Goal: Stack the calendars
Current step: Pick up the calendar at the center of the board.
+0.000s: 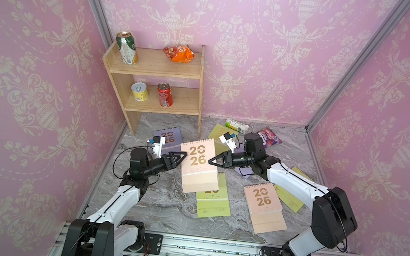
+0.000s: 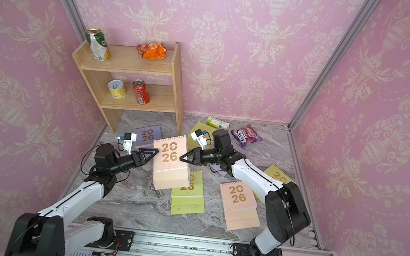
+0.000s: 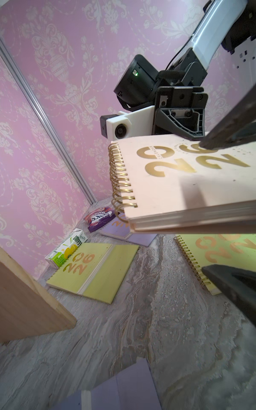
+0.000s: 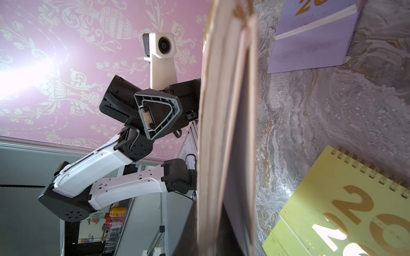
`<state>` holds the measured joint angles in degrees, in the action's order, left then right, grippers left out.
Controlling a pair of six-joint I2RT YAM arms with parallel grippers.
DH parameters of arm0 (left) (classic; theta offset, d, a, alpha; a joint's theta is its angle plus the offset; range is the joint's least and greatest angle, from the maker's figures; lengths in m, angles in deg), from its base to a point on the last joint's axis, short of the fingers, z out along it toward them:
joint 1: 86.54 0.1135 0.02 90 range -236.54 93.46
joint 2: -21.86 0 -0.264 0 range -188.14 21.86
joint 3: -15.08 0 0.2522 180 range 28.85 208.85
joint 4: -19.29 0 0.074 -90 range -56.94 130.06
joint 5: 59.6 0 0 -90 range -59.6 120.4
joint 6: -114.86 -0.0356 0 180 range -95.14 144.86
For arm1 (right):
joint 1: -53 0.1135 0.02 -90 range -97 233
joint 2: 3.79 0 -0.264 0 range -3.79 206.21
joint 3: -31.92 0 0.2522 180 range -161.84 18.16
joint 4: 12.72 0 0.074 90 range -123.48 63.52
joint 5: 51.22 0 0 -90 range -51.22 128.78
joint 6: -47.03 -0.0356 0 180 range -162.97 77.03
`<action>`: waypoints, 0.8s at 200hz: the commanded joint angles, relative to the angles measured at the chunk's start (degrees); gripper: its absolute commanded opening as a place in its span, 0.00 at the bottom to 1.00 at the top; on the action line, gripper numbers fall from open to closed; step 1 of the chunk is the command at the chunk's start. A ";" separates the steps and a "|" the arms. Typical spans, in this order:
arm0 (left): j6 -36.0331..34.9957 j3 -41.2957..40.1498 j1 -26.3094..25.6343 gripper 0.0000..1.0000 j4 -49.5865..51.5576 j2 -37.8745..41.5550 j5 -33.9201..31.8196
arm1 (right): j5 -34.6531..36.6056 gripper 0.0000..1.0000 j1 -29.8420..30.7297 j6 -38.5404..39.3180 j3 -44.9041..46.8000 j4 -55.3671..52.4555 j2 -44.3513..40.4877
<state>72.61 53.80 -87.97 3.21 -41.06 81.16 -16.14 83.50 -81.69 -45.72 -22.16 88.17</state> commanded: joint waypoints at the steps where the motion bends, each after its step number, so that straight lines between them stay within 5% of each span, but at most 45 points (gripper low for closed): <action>1: 2.25 1.11 -2.07 0.81 -6.54 -2.11 4.62 | -3.84 0.00 0.26 1.97 0.32 3.95 -2.76; 160: 1.38 2.37 -7.44 0.39 -8.39 -1.99 7.67 | -3.71 0.00 -1.49 4.11 1.34 4.65 0.57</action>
<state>74.40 55.22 -94.25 -3.06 -44.56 85.62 -19.39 82.78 -78.74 -44.65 -19.67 87.95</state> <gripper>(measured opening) 0.428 0.112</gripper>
